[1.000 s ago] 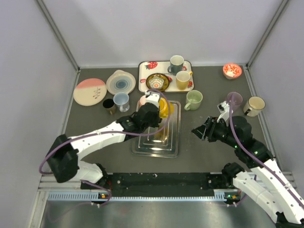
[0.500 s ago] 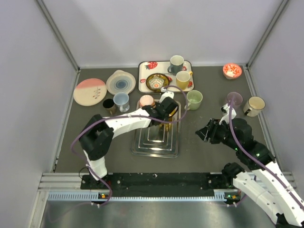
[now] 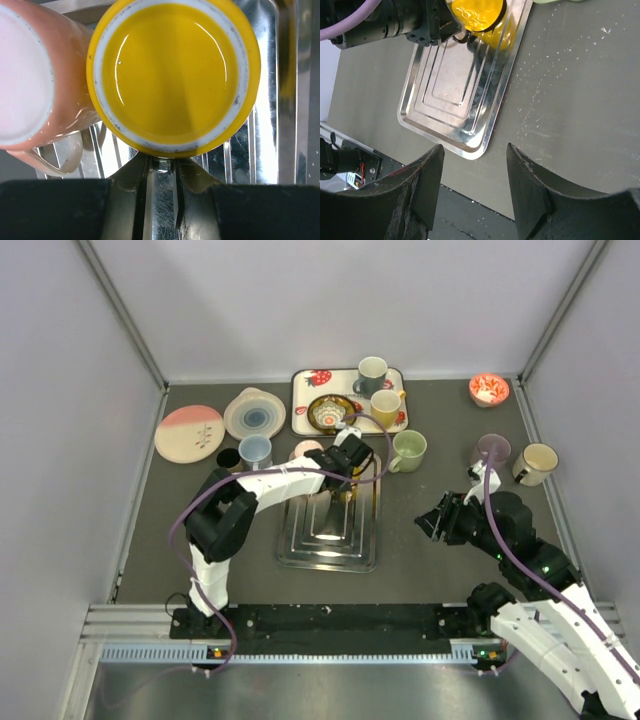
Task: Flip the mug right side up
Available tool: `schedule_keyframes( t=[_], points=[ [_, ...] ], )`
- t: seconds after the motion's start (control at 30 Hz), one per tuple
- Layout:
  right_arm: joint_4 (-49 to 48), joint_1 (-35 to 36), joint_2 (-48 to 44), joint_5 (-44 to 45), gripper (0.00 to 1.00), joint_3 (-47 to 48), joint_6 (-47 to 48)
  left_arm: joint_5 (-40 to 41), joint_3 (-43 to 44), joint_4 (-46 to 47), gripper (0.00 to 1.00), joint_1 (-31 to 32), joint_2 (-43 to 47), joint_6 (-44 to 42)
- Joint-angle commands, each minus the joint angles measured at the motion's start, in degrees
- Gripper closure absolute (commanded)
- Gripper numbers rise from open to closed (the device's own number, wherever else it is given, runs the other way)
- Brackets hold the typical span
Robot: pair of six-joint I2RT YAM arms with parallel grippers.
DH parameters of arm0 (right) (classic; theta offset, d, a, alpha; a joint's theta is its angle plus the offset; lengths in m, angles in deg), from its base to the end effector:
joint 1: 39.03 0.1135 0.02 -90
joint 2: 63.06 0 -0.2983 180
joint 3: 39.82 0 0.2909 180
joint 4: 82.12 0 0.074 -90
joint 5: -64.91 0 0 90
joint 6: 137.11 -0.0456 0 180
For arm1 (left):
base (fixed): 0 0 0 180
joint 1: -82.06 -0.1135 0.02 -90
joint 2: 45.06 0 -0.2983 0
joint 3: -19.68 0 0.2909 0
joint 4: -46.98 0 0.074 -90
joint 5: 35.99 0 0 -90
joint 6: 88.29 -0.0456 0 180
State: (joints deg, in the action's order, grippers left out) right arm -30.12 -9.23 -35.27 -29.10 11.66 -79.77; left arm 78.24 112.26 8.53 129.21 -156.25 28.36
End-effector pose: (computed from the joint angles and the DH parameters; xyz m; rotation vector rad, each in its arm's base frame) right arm 0.1092 0.0662 0.3128 0.0087 2.1486 0.7294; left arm 0.3309 -0.3292 0.2018 0.2815 2.4261 -0.0143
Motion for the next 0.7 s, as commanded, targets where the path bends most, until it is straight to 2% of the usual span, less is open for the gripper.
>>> schedule_keyframes(
  t=[0.0,0.3,0.43,0.47,0.6,0.67],
  points=[
    [-0.46,0.52,-0.54,1.29,0.46,2.44,0.76,1.0,3.6,1.32,1.0,-1.01,-0.95,-0.29],
    [-0.37,0.52,-0.55,1.64,0.46,1.74,0.76,-0.5,6.94,0.27,0.99,-2.68,-3.94,-1.25],
    [-0.28,0.52,-0.55,1.73,0.46,1.56,0.67,-1.64,7.65,0.0,0.81,-2.77,-4.2,-1.43],
    [-0.28,0.52,-0.46,1.73,0.46,1.65,0.67,-1.9,7.56,0.0,0.72,-2.68,-4.12,-1.43],
    [-0.11,0.52,-0.46,1.99,0.46,1.82,0.59,-2.69,6.68,0.0,0.58,-2.68,-2.45,-0.9],
    [-0.02,0.52,-0.37,2.34,0.46,2.09,0.58,-2.96,5.8,-0.17,0.56,-2.77,-0.61,-0.64]
  ],
)
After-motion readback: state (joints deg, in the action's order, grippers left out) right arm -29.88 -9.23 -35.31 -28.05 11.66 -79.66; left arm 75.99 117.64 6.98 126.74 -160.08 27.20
